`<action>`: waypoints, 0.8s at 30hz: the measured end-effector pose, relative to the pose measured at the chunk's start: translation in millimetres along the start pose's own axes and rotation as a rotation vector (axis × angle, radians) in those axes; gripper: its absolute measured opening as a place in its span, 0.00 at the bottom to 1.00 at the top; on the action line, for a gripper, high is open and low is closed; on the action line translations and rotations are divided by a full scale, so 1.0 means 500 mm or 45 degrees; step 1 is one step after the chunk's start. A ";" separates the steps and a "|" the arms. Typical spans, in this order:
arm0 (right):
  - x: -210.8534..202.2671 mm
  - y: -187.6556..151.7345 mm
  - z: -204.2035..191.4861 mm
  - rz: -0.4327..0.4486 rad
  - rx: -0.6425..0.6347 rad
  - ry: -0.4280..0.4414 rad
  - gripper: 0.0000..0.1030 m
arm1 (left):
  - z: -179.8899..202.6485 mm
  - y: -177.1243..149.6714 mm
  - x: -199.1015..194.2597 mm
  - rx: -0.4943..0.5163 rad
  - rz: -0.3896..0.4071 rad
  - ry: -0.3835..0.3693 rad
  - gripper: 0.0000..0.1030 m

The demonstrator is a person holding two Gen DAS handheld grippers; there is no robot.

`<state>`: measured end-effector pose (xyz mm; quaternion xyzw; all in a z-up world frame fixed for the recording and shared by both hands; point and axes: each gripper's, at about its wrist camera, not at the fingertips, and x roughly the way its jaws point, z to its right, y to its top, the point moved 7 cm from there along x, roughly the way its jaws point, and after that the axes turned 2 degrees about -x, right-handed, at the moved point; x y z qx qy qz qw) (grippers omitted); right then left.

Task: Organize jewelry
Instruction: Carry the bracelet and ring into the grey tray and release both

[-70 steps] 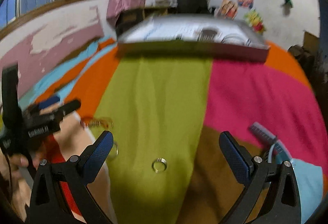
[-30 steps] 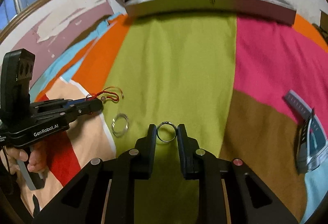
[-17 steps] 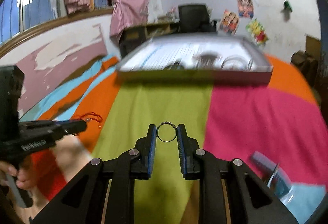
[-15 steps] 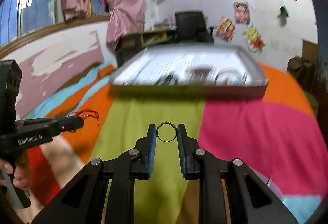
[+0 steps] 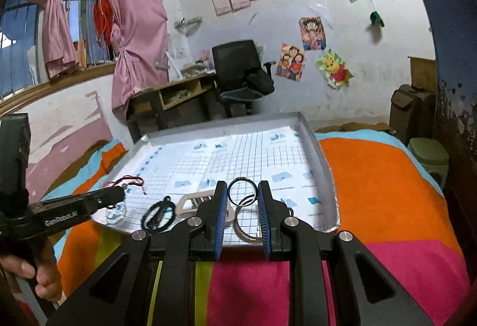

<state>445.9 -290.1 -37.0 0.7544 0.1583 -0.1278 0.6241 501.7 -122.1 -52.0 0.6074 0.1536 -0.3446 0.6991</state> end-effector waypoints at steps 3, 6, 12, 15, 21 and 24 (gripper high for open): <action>0.032 -0.031 0.003 -0.052 -0.001 -0.008 0.18 | 0.001 -0.013 0.021 -0.004 -0.035 0.010 0.08; 0.058 -0.055 0.000 -0.103 0.004 -0.007 0.18 | 0.001 -0.024 0.037 0.005 -0.072 0.041 0.08; 0.086 -0.078 0.003 -0.136 0.014 -0.022 0.18 | -0.010 -0.033 0.042 -0.039 -0.084 0.058 0.08; 0.086 -0.080 0.005 -0.139 0.027 -0.012 0.28 | -0.014 -0.035 0.038 -0.055 -0.096 0.059 0.09; 0.066 -0.072 0.010 -0.101 0.035 -0.018 0.37 | -0.014 -0.032 -0.001 -0.002 -0.053 0.118 0.22; 0.048 -0.061 0.012 -0.081 0.024 -0.034 0.38 | -0.016 -0.024 -0.034 -0.008 -0.001 0.130 0.48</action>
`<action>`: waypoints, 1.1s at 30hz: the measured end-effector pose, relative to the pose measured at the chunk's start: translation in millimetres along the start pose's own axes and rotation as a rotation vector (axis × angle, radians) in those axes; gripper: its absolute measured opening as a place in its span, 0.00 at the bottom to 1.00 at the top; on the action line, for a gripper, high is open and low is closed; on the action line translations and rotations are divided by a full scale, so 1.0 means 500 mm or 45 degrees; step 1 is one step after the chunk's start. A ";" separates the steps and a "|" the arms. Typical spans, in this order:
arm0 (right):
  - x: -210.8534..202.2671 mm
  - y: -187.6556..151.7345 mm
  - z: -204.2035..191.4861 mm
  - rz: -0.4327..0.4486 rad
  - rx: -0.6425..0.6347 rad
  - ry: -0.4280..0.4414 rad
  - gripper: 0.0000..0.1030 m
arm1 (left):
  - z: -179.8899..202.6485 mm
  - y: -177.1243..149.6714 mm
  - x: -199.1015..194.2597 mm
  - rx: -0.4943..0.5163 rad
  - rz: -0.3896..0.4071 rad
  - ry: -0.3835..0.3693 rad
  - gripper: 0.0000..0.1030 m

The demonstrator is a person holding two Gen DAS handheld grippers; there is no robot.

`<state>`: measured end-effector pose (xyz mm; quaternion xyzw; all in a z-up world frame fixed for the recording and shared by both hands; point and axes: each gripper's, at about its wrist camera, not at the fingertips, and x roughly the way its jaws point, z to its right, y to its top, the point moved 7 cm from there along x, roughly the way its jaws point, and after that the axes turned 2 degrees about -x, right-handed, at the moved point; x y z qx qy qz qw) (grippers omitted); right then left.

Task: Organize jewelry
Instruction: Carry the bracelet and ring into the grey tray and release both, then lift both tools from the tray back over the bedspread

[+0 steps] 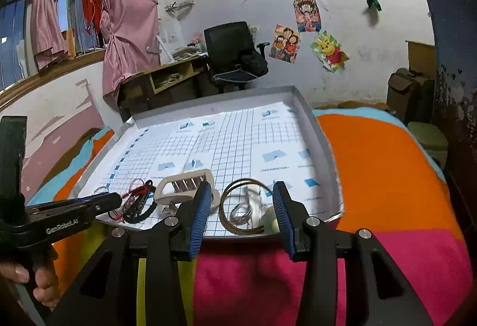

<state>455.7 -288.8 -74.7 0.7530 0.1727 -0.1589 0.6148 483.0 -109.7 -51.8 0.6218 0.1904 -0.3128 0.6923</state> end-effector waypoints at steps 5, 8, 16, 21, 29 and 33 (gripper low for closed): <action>-0.047 0.022 0.004 0.049 -0.016 -0.019 0.53 | -0.008 0.012 -0.083 -0.009 0.157 0.019 0.76; -0.081 0.035 0.006 0.080 -0.034 -0.038 0.71 | -0.012 0.012 -0.127 -0.003 0.225 0.042 0.89; -0.197 0.054 0.006 0.168 -0.071 -0.072 0.92 | -0.027 -0.012 -0.255 -0.054 0.411 0.039 1.00; -0.275 0.048 -0.003 0.252 -0.074 -0.054 0.98 | -0.031 -0.048 -0.316 -0.066 0.463 0.044 1.00; -0.400 0.013 -0.029 0.347 -0.073 -0.041 0.99 | -0.049 -0.108 -0.425 -0.120 0.534 0.048 1.00; -0.446 -0.012 -0.030 0.336 -0.078 -0.036 0.99 | -0.061 -0.139 -0.468 -0.141 0.561 0.054 1.00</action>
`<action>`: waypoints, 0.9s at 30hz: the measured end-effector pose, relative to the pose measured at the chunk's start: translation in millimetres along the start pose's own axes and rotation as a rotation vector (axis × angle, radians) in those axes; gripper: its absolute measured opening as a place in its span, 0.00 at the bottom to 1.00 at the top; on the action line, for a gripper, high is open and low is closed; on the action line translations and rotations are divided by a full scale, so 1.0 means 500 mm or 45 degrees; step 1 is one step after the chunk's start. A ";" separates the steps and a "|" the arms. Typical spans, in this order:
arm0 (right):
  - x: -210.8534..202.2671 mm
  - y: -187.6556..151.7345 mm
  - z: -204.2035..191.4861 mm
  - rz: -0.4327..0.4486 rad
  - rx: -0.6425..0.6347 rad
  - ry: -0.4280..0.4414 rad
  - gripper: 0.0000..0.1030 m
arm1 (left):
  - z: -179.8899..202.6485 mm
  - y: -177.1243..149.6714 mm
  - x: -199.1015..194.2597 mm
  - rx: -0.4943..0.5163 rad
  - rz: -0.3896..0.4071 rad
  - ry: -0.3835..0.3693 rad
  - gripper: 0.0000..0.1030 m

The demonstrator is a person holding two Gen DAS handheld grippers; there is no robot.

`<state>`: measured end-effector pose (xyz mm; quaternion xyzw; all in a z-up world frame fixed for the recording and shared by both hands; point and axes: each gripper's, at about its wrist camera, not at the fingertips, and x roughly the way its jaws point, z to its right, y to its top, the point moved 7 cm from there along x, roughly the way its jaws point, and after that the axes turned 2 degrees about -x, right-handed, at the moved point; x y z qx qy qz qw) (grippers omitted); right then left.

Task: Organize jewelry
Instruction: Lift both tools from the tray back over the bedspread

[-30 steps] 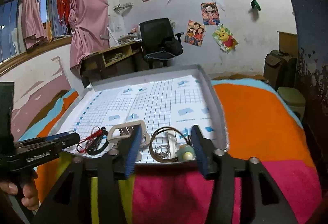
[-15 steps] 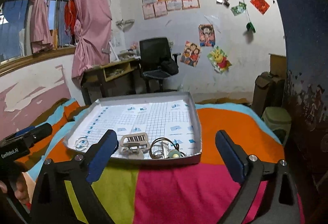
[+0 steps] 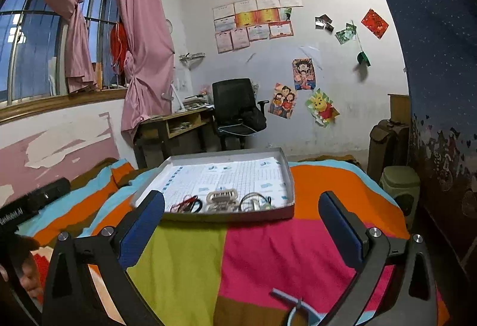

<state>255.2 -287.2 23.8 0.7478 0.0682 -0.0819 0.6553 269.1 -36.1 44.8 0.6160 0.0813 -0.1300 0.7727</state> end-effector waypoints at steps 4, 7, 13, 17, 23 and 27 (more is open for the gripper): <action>-0.062 -0.016 -0.003 0.010 -0.023 -0.013 0.99 | -0.012 -0.013 -0.049 0.013 0.027 0.016 1.00; -0.111 -0.026 -0.006 0.021 -0.037 -0.028 0.99 | -0.020 -0.031 -0.087 0.029 0.040 0.019 1.00; -0.206 -0.038 -0.026 0.057 -0.100 -0.071 0.99 | -0.028 -0.064 -0.139 0.069 0.050 0.022 1.00; -0.258 -0.048 -0.037 0.059 -0.104 -0.081 0.99 | -0.031 -0.088 -0.171 0.093 0.033 0.007 1.00; -0.315 -0.064 -0.051 0.052 -0.124 -0.086 0.99 | -0.023 -0.117 -0.211 0.136 0.012 -0.024 1.00; -0.352 -0.071 -0.059 0.059 -0.131 -0.095 0.99 | -0.026 -0.133 -0.231 0.149 0.002 -0.028 1.00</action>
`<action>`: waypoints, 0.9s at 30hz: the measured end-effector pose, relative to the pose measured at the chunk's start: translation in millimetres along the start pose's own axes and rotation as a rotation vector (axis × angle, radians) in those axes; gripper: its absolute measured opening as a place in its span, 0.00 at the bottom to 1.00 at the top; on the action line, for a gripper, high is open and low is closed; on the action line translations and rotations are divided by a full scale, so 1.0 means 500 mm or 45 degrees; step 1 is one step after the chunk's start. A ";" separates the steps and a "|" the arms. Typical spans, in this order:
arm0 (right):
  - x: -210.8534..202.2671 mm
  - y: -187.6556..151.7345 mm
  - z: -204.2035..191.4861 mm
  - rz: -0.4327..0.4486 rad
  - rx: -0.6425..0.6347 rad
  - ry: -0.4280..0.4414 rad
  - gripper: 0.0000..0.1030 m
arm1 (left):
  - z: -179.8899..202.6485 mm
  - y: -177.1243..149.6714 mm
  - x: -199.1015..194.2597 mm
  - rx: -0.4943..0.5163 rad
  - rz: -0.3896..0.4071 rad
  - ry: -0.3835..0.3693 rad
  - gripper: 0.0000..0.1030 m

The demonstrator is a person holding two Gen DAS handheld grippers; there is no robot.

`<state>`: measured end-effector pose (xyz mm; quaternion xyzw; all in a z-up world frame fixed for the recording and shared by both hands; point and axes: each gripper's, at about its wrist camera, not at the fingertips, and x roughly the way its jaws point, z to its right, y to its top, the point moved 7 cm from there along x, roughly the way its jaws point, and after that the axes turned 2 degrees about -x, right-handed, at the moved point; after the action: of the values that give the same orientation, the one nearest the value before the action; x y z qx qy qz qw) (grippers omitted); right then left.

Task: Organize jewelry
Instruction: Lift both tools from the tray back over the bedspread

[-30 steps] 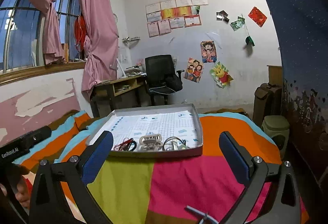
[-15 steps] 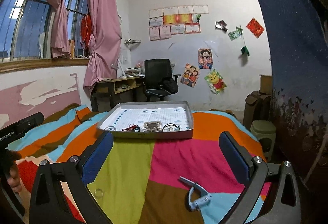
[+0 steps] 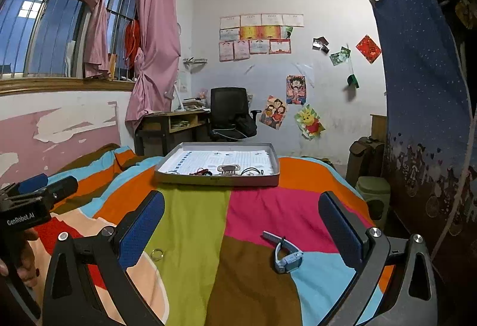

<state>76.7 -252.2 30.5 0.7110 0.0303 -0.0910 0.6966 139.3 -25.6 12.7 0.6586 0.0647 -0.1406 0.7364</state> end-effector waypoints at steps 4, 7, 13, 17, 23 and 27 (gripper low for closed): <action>-0.025 -0.007 -0.006 -0.008 -0.001 -0.004 0.99 | -0.006 -0.012 -0.020 0.001 0.000 0.009 1.00; -0.036 -0.009 -0.009 -0.003 0.001 0.001 0.99 | -0.012 -0.017 -0.032 -0.007 -0.002 0.014 1.00; -0.061 -0.025 -0.018 -0.020 -0.004 0.013 0.99 | -0.023 -0.028 -0.054 -0.010 -0.008 0.030 1.00; -0.074 -0.029 -0.020 -0.011 -0.014 0.010 0.99 | -0.025 -0.028 -0.060 -0.006 -0.001 0.038 1.00; -0.067 -0.028 -0.017 -0.024 -0.004 0.000 0.99 | -0.025 -0.029 -0.059 0.002 -0.003 0.038 1.00; -0.060 -0.028 -0.015 -0.037 0.006 -0.009 0.99 | -0.030 -0.033 -0.053 0.005 -0.023 0.046 1.00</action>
<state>45.3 -242.0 21.7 0.7118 0.0381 -0.1036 0.6937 110.9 -8.9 2.7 0.6618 0.0838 -0.1354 0.7326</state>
